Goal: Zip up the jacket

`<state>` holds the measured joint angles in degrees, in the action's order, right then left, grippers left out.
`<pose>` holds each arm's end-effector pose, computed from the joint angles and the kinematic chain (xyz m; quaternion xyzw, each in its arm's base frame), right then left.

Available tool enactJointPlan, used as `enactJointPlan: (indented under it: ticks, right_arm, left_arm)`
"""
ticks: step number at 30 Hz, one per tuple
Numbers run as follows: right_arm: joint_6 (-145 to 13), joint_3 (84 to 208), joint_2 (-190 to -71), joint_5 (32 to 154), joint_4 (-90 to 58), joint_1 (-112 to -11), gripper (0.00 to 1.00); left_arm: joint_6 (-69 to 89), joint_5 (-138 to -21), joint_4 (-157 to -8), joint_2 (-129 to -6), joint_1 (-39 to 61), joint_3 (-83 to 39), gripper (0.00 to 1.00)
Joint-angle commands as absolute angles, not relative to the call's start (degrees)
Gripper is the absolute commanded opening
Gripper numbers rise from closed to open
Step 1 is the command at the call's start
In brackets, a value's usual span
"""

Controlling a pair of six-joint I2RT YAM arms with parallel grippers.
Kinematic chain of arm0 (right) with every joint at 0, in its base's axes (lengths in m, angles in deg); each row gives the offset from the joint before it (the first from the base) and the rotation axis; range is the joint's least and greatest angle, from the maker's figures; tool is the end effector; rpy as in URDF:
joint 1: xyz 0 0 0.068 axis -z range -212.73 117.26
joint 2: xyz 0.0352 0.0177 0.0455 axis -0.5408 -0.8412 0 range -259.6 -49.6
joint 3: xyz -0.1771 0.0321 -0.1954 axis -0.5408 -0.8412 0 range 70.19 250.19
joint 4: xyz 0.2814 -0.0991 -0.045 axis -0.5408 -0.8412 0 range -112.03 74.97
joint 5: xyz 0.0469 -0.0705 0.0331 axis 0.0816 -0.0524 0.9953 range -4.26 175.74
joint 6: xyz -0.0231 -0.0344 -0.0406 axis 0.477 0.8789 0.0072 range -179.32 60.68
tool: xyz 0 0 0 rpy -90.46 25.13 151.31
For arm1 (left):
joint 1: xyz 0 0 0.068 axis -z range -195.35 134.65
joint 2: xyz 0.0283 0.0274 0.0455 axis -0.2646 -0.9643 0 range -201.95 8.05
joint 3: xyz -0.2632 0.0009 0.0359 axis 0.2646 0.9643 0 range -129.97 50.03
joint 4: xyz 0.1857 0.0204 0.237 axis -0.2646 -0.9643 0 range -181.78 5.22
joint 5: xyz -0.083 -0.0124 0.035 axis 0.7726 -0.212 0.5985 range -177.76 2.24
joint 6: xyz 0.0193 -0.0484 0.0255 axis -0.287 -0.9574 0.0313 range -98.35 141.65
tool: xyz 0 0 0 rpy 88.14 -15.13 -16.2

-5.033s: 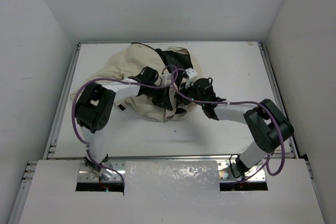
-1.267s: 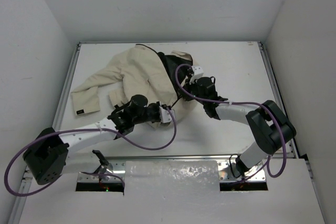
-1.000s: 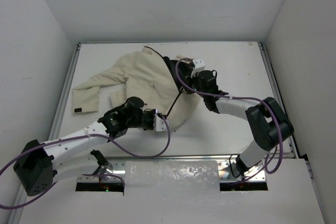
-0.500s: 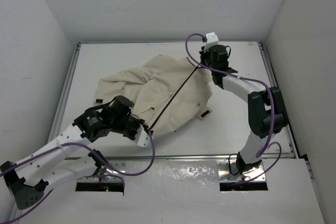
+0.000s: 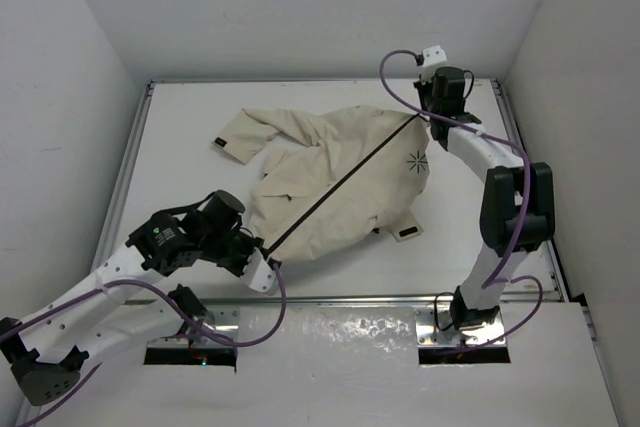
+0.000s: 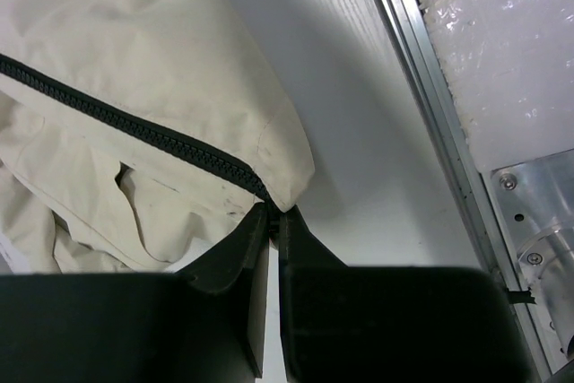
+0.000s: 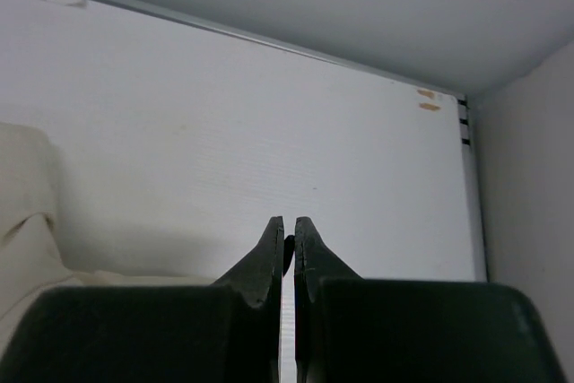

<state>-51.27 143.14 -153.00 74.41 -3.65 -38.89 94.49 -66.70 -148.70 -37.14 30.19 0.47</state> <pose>0.4644 0.0419 0.2315 -0.0434 0.8114 -0.0899 0.5759 0.1145 -0.1380 0.2801 0.8393 0.4447 -0.1104 0.2925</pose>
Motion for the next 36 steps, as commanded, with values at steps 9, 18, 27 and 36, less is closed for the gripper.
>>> enactJointPlan:
  ticks: [9,18,27,36]
  right_arm:
    - [-38.1,150.3,-153.3,66.7,1.4,-28.7,0.0]
    - [-35.0,153.1,-152.8,65.4,1.1,-25.8,0.0]
    - [-38.0,147.6,-147.8,71.0,1.2,-26.8,0.41]
    - [-45.1,141.6,-139.9,70.8,-4.9,-27.1,0.99]
  left_arm:
    - [91.5,-69.9,-159.8,-36.1,30.4,0.1,0.0]
    - [91.5,-71.8,-158.8,-37.6,29.9,-0.2,0.0]
    - [80.8,-86.6,-133.2,-35.7,29.4,3.4,0.55]
    - [62.9,-90.7,-123.6,-41.2,29.5,-1.3,1.0]
